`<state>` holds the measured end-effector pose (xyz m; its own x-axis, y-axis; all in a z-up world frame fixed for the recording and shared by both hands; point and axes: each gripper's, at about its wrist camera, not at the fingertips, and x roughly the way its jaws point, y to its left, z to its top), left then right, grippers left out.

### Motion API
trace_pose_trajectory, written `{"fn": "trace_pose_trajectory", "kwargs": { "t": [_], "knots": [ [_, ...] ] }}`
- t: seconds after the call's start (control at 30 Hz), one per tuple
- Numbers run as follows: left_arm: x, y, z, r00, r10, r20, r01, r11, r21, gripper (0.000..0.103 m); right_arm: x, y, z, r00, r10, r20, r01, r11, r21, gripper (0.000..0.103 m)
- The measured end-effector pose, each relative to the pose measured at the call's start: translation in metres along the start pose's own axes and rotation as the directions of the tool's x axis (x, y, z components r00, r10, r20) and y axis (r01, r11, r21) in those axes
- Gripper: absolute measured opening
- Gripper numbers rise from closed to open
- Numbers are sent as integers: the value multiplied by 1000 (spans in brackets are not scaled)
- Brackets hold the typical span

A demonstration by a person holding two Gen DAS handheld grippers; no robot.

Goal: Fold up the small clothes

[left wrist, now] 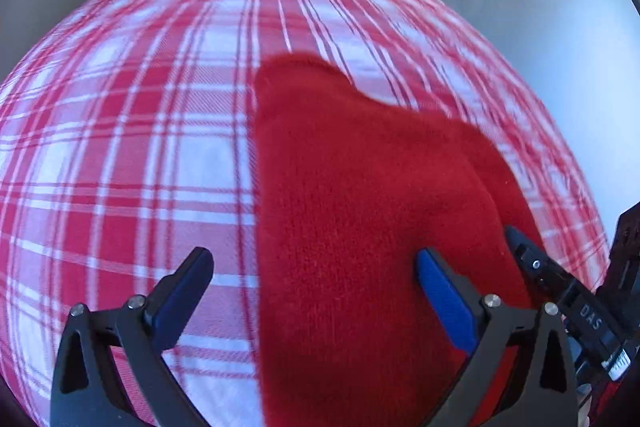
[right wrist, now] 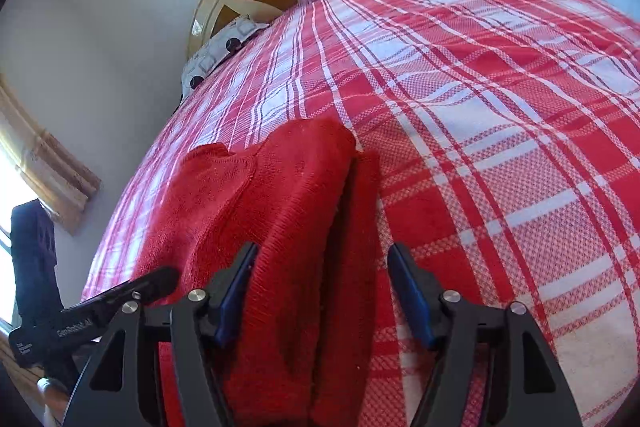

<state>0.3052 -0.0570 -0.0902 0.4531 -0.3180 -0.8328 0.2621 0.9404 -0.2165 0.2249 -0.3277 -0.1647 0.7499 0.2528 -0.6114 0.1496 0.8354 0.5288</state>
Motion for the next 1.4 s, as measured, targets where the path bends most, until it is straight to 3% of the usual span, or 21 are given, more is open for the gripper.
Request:
{"fn": "trace_pose_trajectory", "kwargs": {
  "t": [0.17, 0.4, 0.5, 0.57, 0.6, 0.63, 0.73, 0.8, 0.83, 0.9, 1.13, 1.4],
  "knots": [
    [9, 0, -2, 999, -50, 7, 50, 998, -25, 103, 4, 2, -2, 1000, 1, -4, -1, 1000, -22, 72],
    [9, -9, -1, 998, -43, 42, 41, 998, 36, 103, 9, 7, -2, 1000, -27, -12, 26, 998, -52, 77],
    [10, -10, 0, 997, -67, 35, 65, 997, 43, 93, 12, 13, -1, 998, -53, -22, 51, 995, -82, 77],
    [10, -11, 2, 996, -77, 35, 75, 996, 50, 89, 12, 16, -3, 999, -47, -21, 45, 995, -93, 69],
    [9, -11, 3, 996, -76, 37, 74, 996, 55, 85, 11, 16, -3, 1000, -13, -27, 10, 995, -96, 53],
    [8, -13, 2, 997, -71, 41, 69, 996, 65, 83, 11, 18, -4, 1000, 10, -29, -13, 995, -100, 48],
    [2, -20, 1, 997, -51, 60, 45, 994, 102, 69, 9, 24, -6, 1000, -12, -15, 10, 992, -129, 43],
    [-4, -25, -1, 996, -29, 81, 18, 991, 130, 53, 7, 31, -9, 999, -37, 5, 37, 986, -165, 42],
    [-6, -29, -1, 996, -13, 90, 0, 989, 146, 52, 6, 33, -9, 999, -43, 9, 44, 984, -173, 42],
    [-6, -34, -3, 995, 14, 101, -31, 986, 166, 51, 7, 30, -8, 999, -35, 5, 36, 986, -164, 42],
    [-4, -32, -1, 994, 18, 107, -35, 987, 157, 53, 12, 10, -6, 998, 56, -20, -57, 997, -57, 48],
    [-3, -32, -2, 993, 21, 113, -39, 988, 152, 56, 12, 9, -6, 998, 64, -20, -65, 997, -50, 49]
  ]
}}
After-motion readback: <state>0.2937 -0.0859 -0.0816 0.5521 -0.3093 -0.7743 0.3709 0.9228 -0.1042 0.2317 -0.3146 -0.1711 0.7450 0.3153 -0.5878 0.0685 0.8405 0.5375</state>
